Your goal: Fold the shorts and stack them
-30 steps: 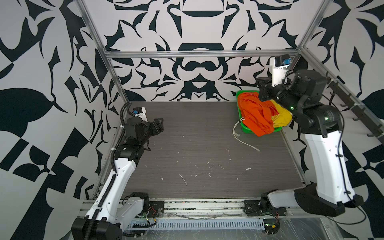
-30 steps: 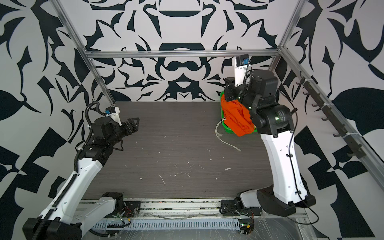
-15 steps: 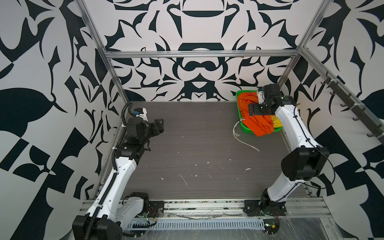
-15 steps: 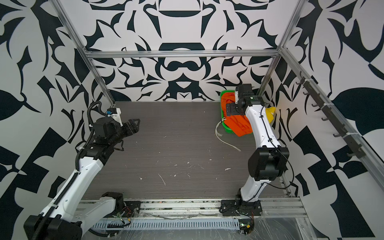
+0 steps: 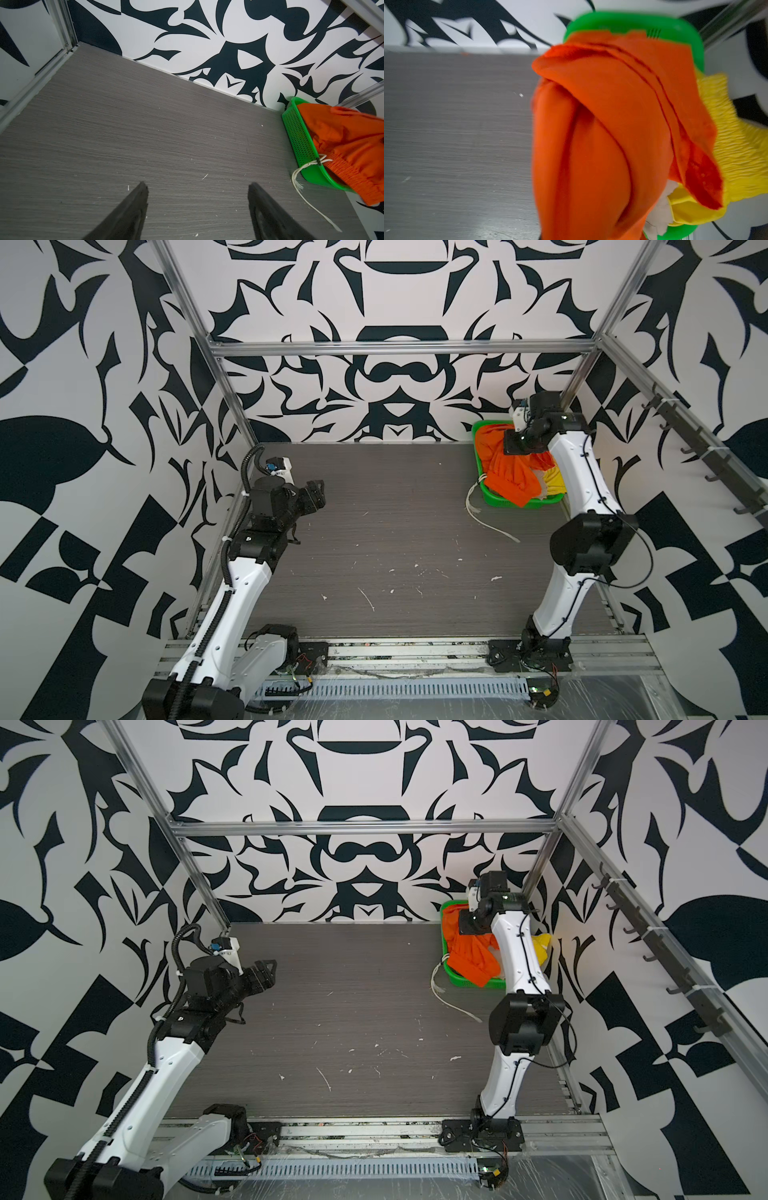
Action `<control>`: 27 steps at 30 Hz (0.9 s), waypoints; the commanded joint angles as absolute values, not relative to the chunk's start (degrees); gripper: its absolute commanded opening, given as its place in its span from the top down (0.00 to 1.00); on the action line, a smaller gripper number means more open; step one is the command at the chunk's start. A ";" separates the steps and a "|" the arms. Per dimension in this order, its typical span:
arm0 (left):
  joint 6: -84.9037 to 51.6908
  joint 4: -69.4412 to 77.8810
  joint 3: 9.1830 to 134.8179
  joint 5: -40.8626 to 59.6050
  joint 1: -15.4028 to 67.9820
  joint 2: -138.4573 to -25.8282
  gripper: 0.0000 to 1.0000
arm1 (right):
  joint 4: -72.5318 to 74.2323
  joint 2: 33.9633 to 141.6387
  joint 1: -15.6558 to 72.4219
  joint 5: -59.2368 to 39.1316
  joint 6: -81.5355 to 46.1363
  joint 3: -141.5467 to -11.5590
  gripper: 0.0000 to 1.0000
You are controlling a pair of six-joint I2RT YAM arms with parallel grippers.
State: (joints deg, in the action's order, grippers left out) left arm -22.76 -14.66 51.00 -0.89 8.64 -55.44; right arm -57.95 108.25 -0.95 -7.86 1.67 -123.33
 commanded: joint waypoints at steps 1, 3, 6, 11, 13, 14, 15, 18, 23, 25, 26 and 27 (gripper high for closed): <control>-20.14 -17.26 52.89 -2.86 8.70 -54.14 0.21 | -59.38 98.61 1.23 -15.15 1.34 -131.97 1.00; -20.04 -17.23 53.11 -2.64 8.70 -53.97 0.21 | -59.92 96.60 3.72 -15.49 2.35 -134.86 1.00; -20.12 -17.05 53.31 -1.92 8.72 -53.88 0.20 | -59.37 93.75 9.27 -16.73 3.64 -138.42 1.00; -20.20 -17.70 54.23 -1.76 8.70 -53.62 0.20 | -54.12 89.12 15.90 -18.18 2.36 -138.82 1.00; -20.21 -17.85 54.15 -1.76 8.71 -53.28 0.20 | -53.10 87.28 15.91 -16.20 1.11 -136.44 1.00; -20.21 -17.92 53.96 -1.76 8.70 -53.11 0.20 | -52.96 86.48 15.91 -15.10 1.03 -134.65 1.00; -20.21 -17.78 53.79 -1.62 8.70 -52.92 0.20 | -52.76 85.28 15.91 -13.59 1.00 -132.13 1.00; -19.70 -16.67 53.18 1.28 8.70 -53.26 0.20 | -52.48 82.90 15.91 -9.98 1.10 -124.42 1.00; -20.30 -12.90 53.36 7.71 13.19 -58.48 0.21 | -52.73 81.17 15.24 -7.10 -0.58 -112.33 1.00; -18.82 -8.58 53.12 8.36 18.18 -62.28 0.20 | -52.73 81.06 12.97 -8.17 -2.52 -107.94 0.99; -18.09 -6.78 53.27 8.35 20.29 -64.46 0.19 | -52.73 81.04 11.42 -9.92 -3.23 -106.10 0.98; -16.91 -5.17 54.06 8.75 22.47 -67.28 0.19 | -52.55 80.93 9.58 -12.30 -3.88 -103.91 0.98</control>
State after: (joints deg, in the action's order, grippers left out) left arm -19.38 -10.70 52.23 5.43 18.13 -62.83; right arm -53.47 82.37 12.99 -10.31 -0.82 -106.87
